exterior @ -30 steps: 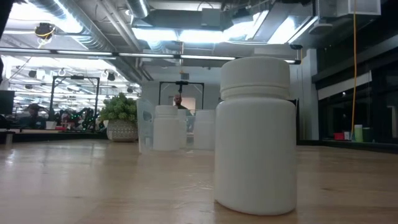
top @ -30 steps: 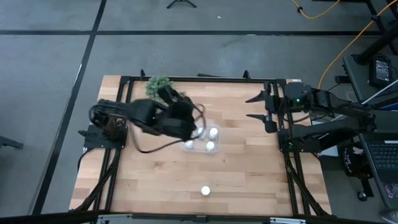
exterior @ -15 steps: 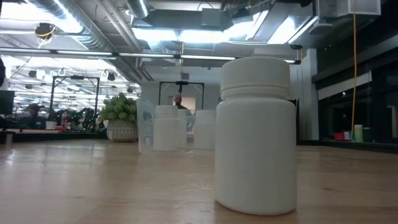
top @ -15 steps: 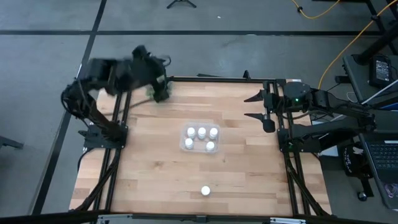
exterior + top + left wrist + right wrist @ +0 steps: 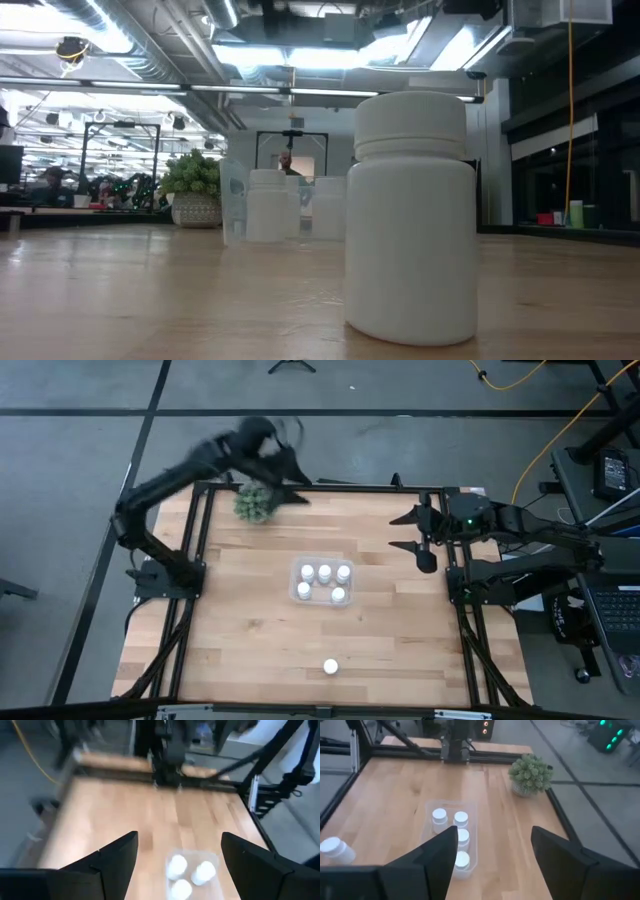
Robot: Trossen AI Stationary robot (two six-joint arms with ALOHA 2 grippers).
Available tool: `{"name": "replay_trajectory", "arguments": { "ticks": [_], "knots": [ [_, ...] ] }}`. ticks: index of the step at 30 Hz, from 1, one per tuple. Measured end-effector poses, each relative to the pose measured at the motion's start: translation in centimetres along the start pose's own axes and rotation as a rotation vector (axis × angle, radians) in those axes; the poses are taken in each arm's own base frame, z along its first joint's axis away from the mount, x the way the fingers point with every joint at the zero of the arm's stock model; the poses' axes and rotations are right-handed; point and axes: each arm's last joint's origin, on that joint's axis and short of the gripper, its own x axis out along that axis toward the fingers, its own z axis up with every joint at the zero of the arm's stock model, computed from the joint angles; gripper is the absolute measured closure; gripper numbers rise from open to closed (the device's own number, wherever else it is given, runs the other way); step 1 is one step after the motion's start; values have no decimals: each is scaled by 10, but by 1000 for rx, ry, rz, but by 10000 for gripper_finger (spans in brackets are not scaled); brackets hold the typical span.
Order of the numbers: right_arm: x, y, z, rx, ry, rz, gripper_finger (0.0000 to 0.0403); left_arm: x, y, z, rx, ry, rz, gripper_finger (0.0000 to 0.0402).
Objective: Pick and place pill bottles into a basket
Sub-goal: Put the white medicine bottle into the transparent bin
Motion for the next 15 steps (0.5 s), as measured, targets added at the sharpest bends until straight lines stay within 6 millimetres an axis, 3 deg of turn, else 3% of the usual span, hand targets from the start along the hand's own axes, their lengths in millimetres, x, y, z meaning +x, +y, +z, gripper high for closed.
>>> {"name": "replay_trajectory", "arguments": {
  "ticks": [3, 7, 10, 15],
  "knots": [
    [0, 0, 0, 45, 3, 0, 148, 52, 13, -52, -120, 19, -25, 123],
    [0, 0, -1, 94, 14, 1, 148, 94, 2, -95, -191, -83, -100, 126],
    [0, 0, -1, 119, 14, 1, 148, 99, -12, -104, -209, -164, -206, 133],
    [1, 0, -1, 116, 17, 1, 148, 78, -31, -96, -279, -241, -320, 141]
  ]
}}
